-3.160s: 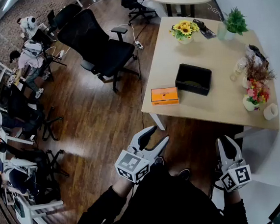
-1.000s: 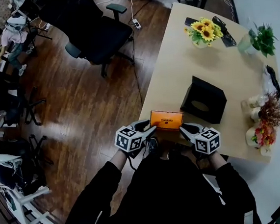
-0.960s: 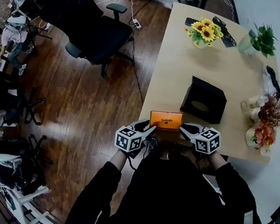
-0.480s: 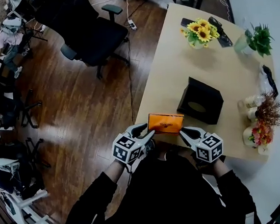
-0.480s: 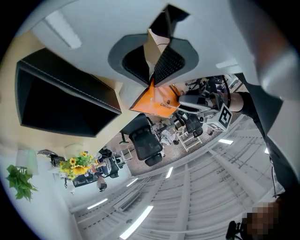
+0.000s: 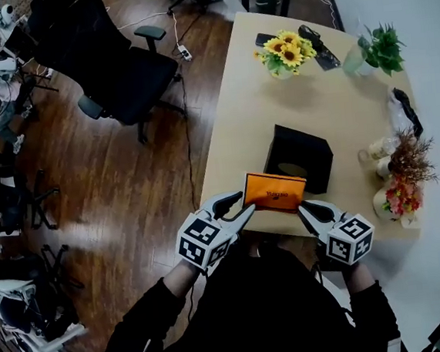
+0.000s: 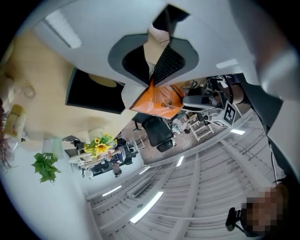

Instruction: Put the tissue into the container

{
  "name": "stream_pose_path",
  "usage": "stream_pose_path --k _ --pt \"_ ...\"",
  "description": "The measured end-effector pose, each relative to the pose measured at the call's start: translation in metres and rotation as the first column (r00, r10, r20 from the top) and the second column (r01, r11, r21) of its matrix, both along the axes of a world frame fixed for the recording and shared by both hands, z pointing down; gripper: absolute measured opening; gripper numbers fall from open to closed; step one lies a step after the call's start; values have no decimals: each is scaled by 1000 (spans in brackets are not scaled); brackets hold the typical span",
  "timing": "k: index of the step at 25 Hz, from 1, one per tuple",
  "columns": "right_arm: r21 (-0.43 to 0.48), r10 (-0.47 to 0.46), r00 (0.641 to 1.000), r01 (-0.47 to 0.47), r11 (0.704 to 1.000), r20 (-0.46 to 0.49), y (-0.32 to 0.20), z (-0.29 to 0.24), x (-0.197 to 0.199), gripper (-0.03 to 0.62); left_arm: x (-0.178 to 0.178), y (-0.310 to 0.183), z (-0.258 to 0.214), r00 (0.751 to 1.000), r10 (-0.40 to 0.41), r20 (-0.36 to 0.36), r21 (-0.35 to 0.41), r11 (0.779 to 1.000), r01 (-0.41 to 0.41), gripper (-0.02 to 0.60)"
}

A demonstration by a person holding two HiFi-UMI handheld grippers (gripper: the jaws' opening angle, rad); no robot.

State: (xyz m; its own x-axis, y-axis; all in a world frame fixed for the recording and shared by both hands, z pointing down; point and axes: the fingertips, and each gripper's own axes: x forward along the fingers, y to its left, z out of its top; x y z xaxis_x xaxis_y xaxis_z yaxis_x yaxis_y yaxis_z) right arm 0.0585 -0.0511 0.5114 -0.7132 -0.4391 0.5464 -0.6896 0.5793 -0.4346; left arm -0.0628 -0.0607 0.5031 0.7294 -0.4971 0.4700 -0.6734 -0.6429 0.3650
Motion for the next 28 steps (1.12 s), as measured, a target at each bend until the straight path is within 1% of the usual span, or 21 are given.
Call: stream_pose_path --k 7,11,14,17,20,28 --pt "63 118 993 -118 991 5 -13 -28 48 35 50 -27 -34 995 103 0 80 991 -103 130" --pt "85 158 987 -158 984 8 -27 -36 67 35 71 -43 -48 992 130 3 114 985 -130 129" --pt "99 172 985 -172 980 7 -39 -38 80 34 84 -56 -49 990 141 10 125 982 -141 129" --pt "102 175 985 -174 979 -4 -50 -34 88 34 92 -68 -44 989 150 17 113 982 -150 129" --pt "86 174 985 -172 981 -12 -58 -26 93 34 98 -79 -32 988 154 17 79 985 -155 129" --pt "-23 158 986 -159 987 -46 -74 19 99 34 103 -97 17 987 154 37 -46 987 -152 126"
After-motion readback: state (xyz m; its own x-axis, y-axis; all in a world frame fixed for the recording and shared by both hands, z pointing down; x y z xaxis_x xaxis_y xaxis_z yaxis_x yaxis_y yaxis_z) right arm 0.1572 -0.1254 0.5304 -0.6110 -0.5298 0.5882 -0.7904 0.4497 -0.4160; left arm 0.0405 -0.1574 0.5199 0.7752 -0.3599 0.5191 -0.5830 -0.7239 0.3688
